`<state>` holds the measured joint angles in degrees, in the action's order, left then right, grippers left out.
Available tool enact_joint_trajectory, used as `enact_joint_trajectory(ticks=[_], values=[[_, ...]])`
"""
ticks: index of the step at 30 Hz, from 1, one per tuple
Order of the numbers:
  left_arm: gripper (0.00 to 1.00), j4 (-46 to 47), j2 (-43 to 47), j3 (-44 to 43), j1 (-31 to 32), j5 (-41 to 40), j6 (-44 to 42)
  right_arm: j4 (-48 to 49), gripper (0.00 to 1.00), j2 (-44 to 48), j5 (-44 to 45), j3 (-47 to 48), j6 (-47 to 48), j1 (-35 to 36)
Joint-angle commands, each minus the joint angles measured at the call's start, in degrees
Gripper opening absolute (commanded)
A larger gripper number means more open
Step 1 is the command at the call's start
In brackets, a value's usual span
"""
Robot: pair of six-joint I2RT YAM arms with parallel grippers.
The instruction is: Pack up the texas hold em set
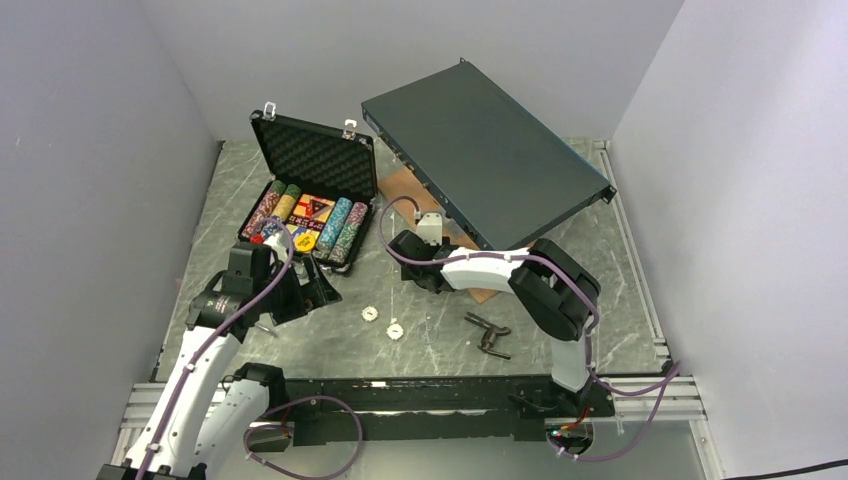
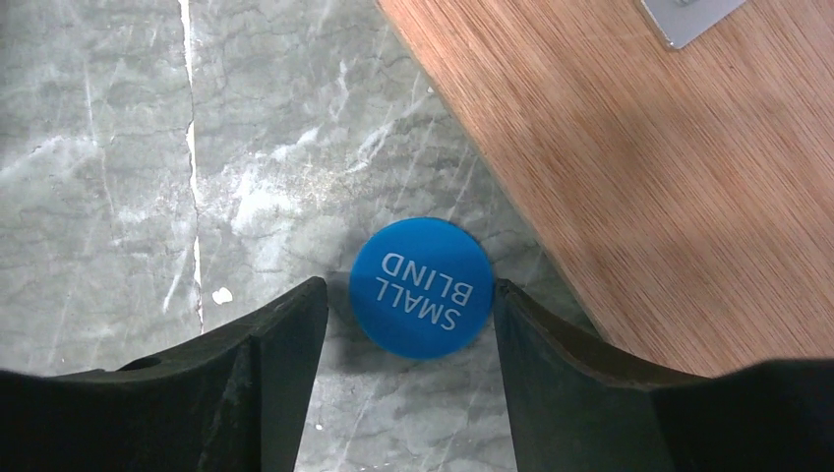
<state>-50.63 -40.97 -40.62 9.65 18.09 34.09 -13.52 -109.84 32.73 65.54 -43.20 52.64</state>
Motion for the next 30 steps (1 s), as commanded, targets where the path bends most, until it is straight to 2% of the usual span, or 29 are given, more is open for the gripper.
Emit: enact_joint_trajectory(ticks=[1,11,19,27,29,30], values=[[0.99,0.0,0.7,-2.8,0.2,0.1,-0.5,0.7,0.63,-2.0,-1.6,0.2,1.9,0.2],[0.99,-0.5,0.3,-2.8,0.1,0.1,-0.6,4.1,0.48,-4.2,-8.3,1.4,7.9,1.8],[1.0,-1.3,1.4,-2.4,0.2,-1.3,0.5,8.7,0.41,-7.0,-17.0,5.6,14.4,9.8],[0.99,-7.9,3.6,-5.3,0.2,-13.8,5.2,12.1,0.42,-8.9,-26.7,8.8,18.5,12.9],[0.99,-8.9,3.8,-5.4,0.2,-15.8,6.6,12.7,0.48,-8.5,-29.5,8.5,19.7,12.9],[0.99,-8.9,4.0,-5.3,0.2,-16.5,7.3,12.8,0.54,-8.0,-30.5,8.0,20.2,12.9]])
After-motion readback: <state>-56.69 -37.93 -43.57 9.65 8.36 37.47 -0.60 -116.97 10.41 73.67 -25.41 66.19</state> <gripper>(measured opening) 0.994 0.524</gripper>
